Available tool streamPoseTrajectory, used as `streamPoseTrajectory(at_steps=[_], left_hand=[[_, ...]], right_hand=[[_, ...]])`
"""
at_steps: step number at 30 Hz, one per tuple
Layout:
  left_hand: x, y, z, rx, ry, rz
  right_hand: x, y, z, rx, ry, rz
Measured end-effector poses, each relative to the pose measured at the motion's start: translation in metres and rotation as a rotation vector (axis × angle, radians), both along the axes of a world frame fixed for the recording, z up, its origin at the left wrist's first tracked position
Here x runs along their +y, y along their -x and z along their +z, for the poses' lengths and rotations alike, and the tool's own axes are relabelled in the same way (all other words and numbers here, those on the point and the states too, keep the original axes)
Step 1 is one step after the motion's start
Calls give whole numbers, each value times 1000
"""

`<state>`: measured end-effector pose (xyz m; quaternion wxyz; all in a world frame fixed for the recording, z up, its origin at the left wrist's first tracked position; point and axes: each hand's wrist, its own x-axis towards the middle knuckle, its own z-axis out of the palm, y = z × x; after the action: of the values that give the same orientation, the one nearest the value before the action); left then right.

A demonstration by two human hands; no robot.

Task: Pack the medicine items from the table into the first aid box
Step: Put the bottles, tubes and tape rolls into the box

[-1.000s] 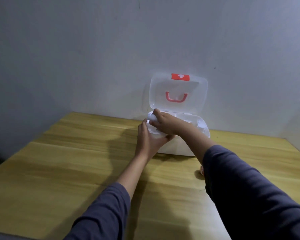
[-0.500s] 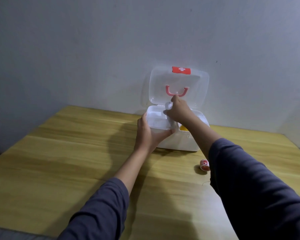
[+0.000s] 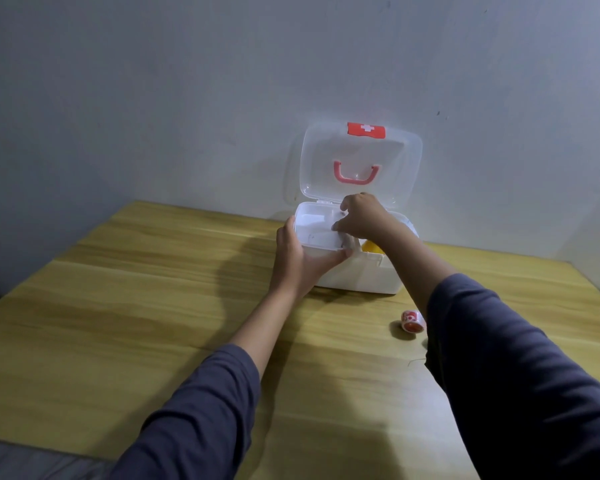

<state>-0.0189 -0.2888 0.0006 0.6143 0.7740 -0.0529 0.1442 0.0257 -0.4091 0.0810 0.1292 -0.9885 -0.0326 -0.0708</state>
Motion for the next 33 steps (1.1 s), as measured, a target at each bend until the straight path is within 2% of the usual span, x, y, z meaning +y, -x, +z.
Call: streamPoseTrajectory(at_steps=[5,16,20,24,28,33], left_hand=[[0,0,-1,14,-17,-7],[0,-3,-4,7,-40,12],[1,-4,-3,12,-66,4],[3,-5,-4,7,-83,-12],[3,-9,-6,-9,-90,27],[2,-11,-7,-34,-110,33]], right_hand=[[-4,-2,2,50,-15,8],[6,4,-12,-113,13,17],[-8,15,-3,-189,-89,16],[-38,46,5,-365,-227,-50],[-79,96,-24,-489,-416,-160],[-114,152,-88,-324,-409,-175]])
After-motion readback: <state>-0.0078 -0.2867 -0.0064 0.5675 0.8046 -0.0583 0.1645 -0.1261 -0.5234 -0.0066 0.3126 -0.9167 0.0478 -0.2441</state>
